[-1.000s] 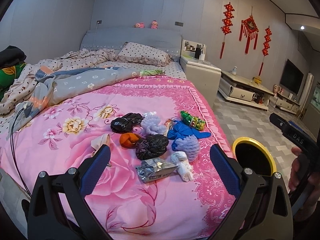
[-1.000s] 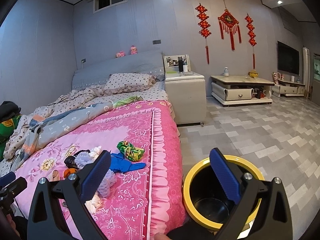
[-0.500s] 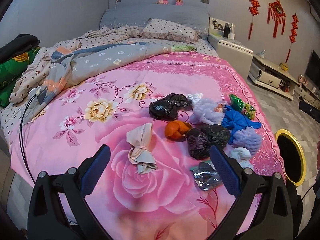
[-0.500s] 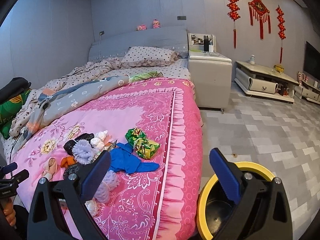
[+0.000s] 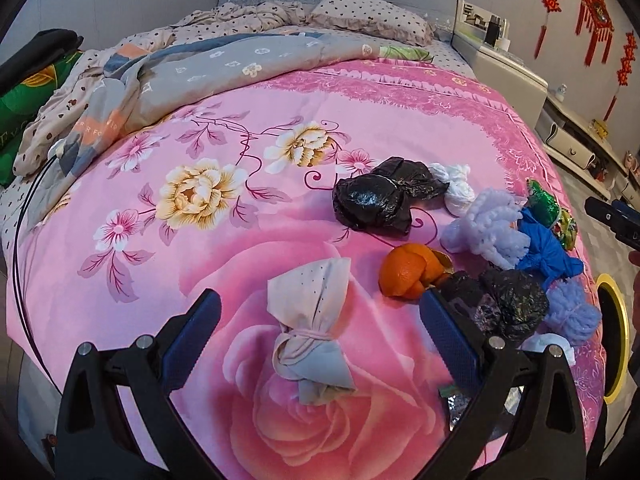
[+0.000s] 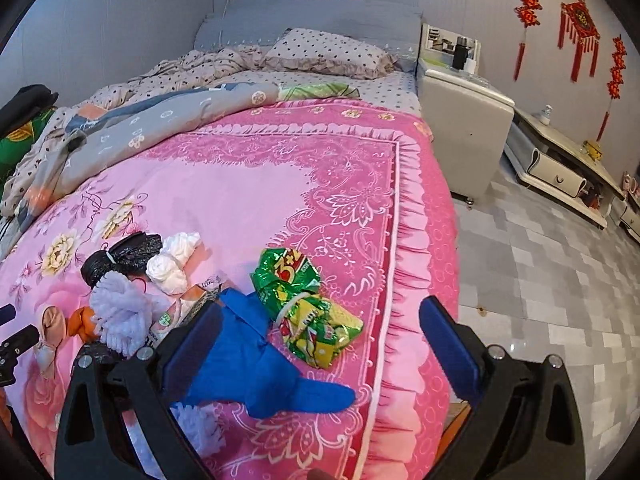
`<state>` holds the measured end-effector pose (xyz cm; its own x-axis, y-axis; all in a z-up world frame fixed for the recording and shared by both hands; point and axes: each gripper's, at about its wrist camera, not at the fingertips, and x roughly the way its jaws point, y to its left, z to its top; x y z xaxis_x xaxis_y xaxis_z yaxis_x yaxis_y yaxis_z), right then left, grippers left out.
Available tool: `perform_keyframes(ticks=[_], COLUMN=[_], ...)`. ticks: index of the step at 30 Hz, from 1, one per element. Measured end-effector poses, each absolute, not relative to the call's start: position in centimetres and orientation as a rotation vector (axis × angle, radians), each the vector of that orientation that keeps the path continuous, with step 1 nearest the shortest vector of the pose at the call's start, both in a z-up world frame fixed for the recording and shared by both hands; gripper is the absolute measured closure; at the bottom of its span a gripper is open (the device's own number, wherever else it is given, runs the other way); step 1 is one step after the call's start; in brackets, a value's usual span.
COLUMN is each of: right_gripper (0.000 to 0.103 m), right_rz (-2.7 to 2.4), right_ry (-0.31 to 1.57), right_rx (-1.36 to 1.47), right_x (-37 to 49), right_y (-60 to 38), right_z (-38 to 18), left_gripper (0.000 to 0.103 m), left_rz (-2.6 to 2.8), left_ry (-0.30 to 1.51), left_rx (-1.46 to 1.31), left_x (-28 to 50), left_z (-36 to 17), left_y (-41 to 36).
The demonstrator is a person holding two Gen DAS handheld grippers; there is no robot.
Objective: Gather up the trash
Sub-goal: 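Grasp the green-yellow snack wrapper with the right gripper while the left gripper grasps the white tissue, then carry the wrapper and tissue over the yellow-rimmed bin with both grippers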
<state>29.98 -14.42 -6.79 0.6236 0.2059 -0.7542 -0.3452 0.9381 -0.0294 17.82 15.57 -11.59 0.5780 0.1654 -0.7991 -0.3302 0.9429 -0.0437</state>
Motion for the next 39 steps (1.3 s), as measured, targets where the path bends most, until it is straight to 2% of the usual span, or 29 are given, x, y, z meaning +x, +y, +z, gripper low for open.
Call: perform_keyframes(ticks=[6, 12, 16, 20, 23, 27, 29, 32, 35, 39], right_gripper=[0.008, 0.017, 0.028, 0.038, 0.046, 0.051, 0.052, 0.055, 0.056, 0.056], right_rz=[0.319, 0.311, 0.337, 0.368, 0.371, 0.38, 0.396, 0.41, 0.412, 0.417], right_ry=[0.885, 0.916, 0.957, 0.995, 1.013, 1.01, 1.011, 1.011, 1.012, 0.992], right_rx=[-0.189, -0.177, -0.147, -0.093, -0.09, -0.06, -0.03, 0.006, 0.015, 0.02], right_x=[32.5, 34.1, 35.0, 35.8, 36.1, 36.1, 36.2, 36.0, 35.7, 34.8], right_y=[-12.2, -11.7, -11.9, -12.4, -12.2, -12.5, -12.6, -12.9, -13.0, -13.0], right_z=[-8.9, -10.7, -11.9, -13.0, -13.8, -14.1, -14.0, -13.8, -13.4, -12.3], left_gripper=[0.008, 0.008, 0.009, 0.022, 0.024, 0.026, 0.047, 0.066, 0.076, 0.082], left_rz=[0.31, 0.277, 0.238, 0.18, 0.173, 0.155, 0.157, 0.161, 0.155, 0.149], left_ry=[0.93, 0.921, 0.913, 0.908, 0.899, 0.915, 0.903, 0.877, 0.861, 0.838], left_rx=[-0.208, -0.225, -0.209, -0.204, -0.206, -0.246, -0.23, -0.215, -0.24, -0.256], left_x=[19.2, 20.2, 21.0, 21.6, 21.8, 22.0, 21.9, 21.7, 21.4, 20.9], left_z=[-13.2, -14.5, -15.0, -15.4, -15.5, -16.0, -16.0, -15.7, -15.5, -15.1], left_y=[16.7, 16.6, 16.1, 15.6, 15.6, 15.9, 15.7, 15.6, 16.1, 16.4])
